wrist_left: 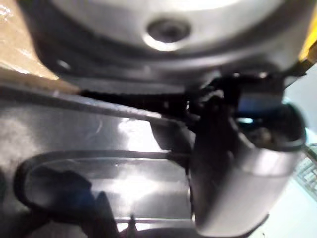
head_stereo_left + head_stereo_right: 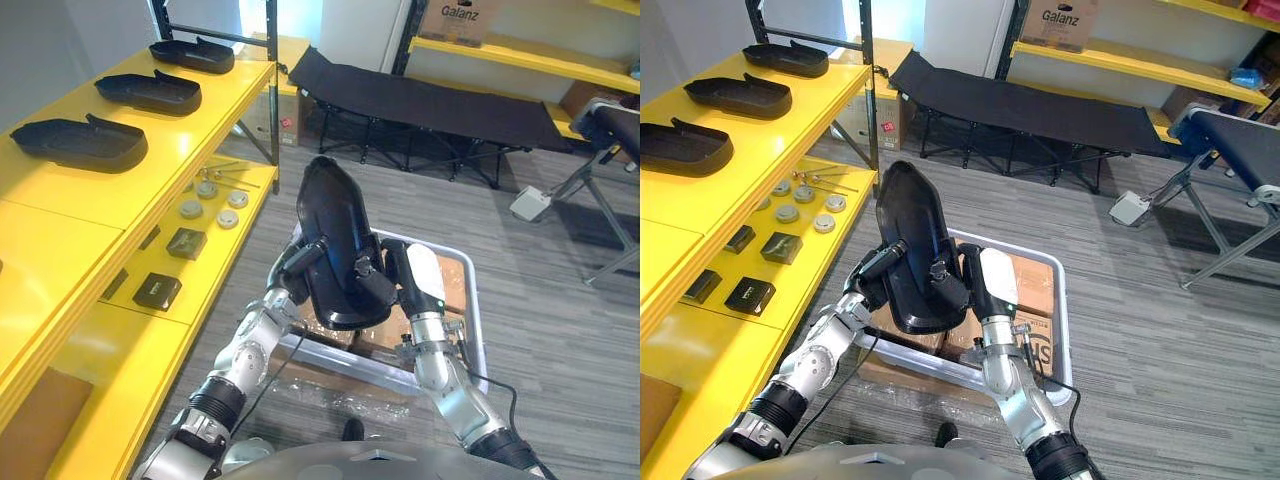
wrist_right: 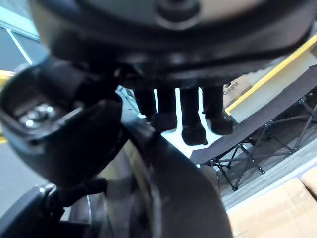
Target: Walk over and take three plastic housings, then place them on the shelf
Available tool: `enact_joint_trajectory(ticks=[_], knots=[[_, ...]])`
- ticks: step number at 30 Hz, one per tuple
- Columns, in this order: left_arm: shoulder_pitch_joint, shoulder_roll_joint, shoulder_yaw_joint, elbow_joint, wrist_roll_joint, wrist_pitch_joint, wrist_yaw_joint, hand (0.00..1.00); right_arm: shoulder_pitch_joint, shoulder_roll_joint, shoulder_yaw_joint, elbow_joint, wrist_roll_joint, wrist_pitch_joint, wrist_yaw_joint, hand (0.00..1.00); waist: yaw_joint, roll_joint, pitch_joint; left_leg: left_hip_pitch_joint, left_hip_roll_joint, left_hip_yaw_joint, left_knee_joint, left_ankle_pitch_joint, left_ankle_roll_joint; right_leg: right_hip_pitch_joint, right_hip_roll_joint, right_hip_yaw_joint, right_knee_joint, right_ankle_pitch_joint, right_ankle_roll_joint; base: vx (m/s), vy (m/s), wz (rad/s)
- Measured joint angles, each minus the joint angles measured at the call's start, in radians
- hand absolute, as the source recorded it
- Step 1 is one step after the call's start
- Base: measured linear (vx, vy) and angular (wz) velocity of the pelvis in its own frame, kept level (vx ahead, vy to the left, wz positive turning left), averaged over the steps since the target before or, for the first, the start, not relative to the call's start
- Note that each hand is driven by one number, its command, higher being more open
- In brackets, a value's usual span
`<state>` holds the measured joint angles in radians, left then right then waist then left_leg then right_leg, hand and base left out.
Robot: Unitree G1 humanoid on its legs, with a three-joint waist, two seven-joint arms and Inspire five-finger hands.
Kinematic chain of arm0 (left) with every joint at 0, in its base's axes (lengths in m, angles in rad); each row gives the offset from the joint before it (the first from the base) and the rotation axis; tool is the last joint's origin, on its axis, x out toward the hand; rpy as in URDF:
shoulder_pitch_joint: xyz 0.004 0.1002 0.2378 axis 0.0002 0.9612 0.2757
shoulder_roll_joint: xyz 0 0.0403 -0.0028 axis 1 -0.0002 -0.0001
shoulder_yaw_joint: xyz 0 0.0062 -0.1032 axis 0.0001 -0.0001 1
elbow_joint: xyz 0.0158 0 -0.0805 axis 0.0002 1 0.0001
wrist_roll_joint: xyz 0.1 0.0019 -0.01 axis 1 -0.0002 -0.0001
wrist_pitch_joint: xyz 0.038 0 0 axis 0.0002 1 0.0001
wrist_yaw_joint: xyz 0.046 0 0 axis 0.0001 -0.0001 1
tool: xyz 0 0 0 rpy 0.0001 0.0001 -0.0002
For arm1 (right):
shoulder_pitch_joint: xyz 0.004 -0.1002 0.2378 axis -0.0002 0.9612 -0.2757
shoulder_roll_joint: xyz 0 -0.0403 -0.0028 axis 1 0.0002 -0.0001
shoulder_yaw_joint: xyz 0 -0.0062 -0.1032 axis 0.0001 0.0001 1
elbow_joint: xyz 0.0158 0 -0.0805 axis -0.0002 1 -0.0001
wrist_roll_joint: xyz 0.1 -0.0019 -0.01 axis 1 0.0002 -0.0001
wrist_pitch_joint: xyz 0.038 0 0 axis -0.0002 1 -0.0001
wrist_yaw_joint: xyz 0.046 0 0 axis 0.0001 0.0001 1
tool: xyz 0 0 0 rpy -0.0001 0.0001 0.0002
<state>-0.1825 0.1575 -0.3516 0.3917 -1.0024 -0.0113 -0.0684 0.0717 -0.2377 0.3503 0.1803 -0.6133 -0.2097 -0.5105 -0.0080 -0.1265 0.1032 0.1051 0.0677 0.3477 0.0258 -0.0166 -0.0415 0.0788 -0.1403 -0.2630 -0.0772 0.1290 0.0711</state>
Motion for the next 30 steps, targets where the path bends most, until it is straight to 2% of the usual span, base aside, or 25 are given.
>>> enact_joint_trajectory(ticks=[4, 5, 12, 16, 20, 22, 23, 26, 28, 30], knots=[[0.006, 0.001, -0.004, 0.000, -0.002, -0.001, -0.002, 0.00, 0.005, -0.002, 0.007, 0.000, 0.035, 0.000, 0.003, 0.00, 0.000, 0.000, 0.000, 0.007, -0.004, 0.002, -0.016, 0.007, 0.001, -0.001, -0.001, 0.001, 0.000, 0.000, 0.000, 0.00, 0.007, -0.01], [0.015, 0.001, -0.004, 0.000, -0.003, -0.005, -0.008, 0.00, 0.010, -0.002, 0.012, -0.001, 0.043, 0.000, 0.003, 1.00, 0.000, 0.000, 0.000, 0.007, -0.004, 0.002, -0.017, 0.007, 0.001, -0.002, -0.001, 0.001, 0.000, -0.001, 0.000, 0.00, 0.000, 0.00], [0.131, 0.002, 0.015, -0.068, -0.003, -0.036, -0.035, 0.00, 0.075, 0.008, 0.040, -0.071, 0.176, -0.022, 0.024, 1.00, 0.001, 0.002, -0.001, 0.007, -0.005, 0.001, -0.031, 0.014, 0.001, -0.007, 0.001, -0.007, -0.001, -0.002, -0.001, 0.00, 0.000, 0.00], [0.261, -0.034, 0.091, -0.297, 0.147, -0.083, 0.028, 0.00, 0.113, 0.049, 0.031, -0.197, 0.291, -0.022, 0.034, 1.00, 0.002, 0.007, -0.003, 0.007, -0.006, -0.003, -0.030, 0.013, 0.001, -0.005, 0.001, -0.014, -0.001, -0.004, -0.001, 0.00, 0.004, 0.03], [0.320, -0.050, 0.139, -0.417, 0.395, -0.161, 0.111, 0.00, 0.134, 0.081, -0.019, -0.236, 0.402, -0.022, 0.054, 1.00, 0.004, 0.029, -0.016, 0.010, -0.010, -0.014, -0.030, 0.013, 0.000, 0.001, 0.001, -0.034, -0.001, -0.016, 0.001, -0.02, 0.006, 0.12], [0.358, -0.063, 0.143, -0.461, 0.541, -0.231, 0.163, 0.00, 0.158, 0.090, -0.024, -0.236, 0.456, -0.022, 0.063, 1.00, 0.005, 0.053, -0.028, 0.010, -0.013, -0.016, -0.031, 0.013, 0.001, 0.001, 0.000, -0.039, -0.001, -0.021, 0.003, 0.01, 0.006, 0.06], [0.364, -0.063, 0.144, -0.466, 0.576, -0.246, 0.180, 0.00, 0.164, 0.094, -0.029, -0.236, 0.470, -0.022, 0.063, 1.00, 0.004, 0.058, -0.031, 0.010, -0.013, -0.016, -0.031, 0.012, 0.001, 0.001, 0.000, -0.038, -0.001, -0.021, 0.003, 0.00, 0.000, 0.00], [0.384, -0.082, 0.177, -0.472, 0.764, -0.312, 0.321, 0.00, 0.202, 0.121, -0.096, -0.233, 0.548, -0.021, 0.054, 1.00, 0.000, 0.075, -0.040, 0.010, -0.012, -0.012, -0.031, 0.011, 0.001, -0.002, 0.002, -0.035, -0.001, -0.023, 0.002, 0.02, 0.005, -0.03], [0.386, -0.081, 0.224, -0.473, 0.828, -0.320, 0.404, 0.00, 0.217, 0.131, -0.167, -0.232, 0.591, -0.022, 0.029, 1.00, -0.004, 0.075, -0.041, 0.010, -0.009, -0.009, -0.031, 0.010, 0.000, -0.004, 0.004, -0.033, -0.003, -0.025, 0.001, 0.01, -0.003, -0.05], [0.392, -0.081, 0.274, -0.474, 0.901, -0.321, 0.504, 0.00, 0.240, 0.123, -0.218, -0.232, 0.671, -0.054, 0.051, 1.00, -0.010, 0.075, -0.041, 0.010, -0.006, -0.004, -0.031, 0.008, -0.002, -0.006, 0.005, -0.031, -0.006, -0.031, -0.007, 0.02, 0.001, -0.08]])
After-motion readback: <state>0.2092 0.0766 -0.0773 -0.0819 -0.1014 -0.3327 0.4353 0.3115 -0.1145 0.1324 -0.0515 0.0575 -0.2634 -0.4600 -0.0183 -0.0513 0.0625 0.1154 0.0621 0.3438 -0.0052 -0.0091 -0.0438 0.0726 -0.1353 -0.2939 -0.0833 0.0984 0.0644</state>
